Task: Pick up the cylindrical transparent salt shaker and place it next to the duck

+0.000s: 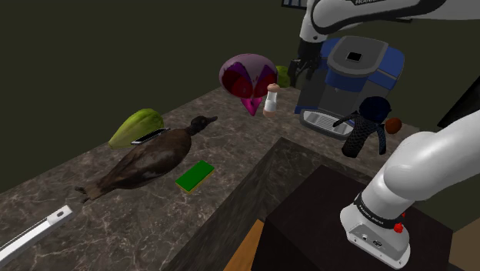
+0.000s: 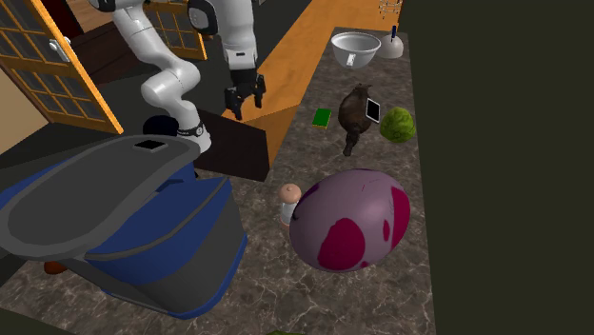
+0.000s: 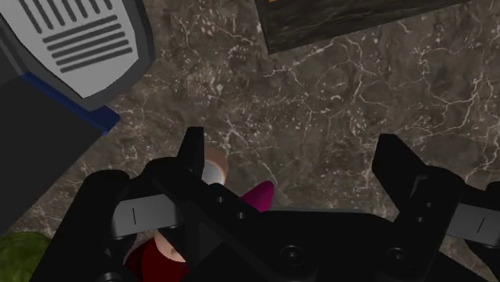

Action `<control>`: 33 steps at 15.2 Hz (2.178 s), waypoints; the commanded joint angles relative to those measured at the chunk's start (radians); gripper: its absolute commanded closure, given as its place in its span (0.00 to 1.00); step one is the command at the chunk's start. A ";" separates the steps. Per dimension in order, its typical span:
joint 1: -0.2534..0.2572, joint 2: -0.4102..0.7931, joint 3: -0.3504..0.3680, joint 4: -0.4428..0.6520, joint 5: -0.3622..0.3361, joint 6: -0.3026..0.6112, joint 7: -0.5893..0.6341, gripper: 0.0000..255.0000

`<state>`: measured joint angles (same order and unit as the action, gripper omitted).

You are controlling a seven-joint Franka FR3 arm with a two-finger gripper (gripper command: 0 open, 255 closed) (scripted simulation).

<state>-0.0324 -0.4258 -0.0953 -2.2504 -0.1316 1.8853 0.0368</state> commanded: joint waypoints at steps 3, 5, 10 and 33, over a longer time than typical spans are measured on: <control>-0.007 0.150 -0.033 0.088 0.006 0.064 -0.042 0.00; -0.012 0.227 -0.049 0.143 0.014 0.085 -0.066 0.00; -0.027 0.422 -0.081 0.303 0.047 0.118 -0.129 0.00; -0.105 0.886 -0.096 0.714 0.148 0.160 -0.248 0.00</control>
<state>-0.1372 0.4601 -0.1910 -1.5360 0.0165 2.0449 -0.2112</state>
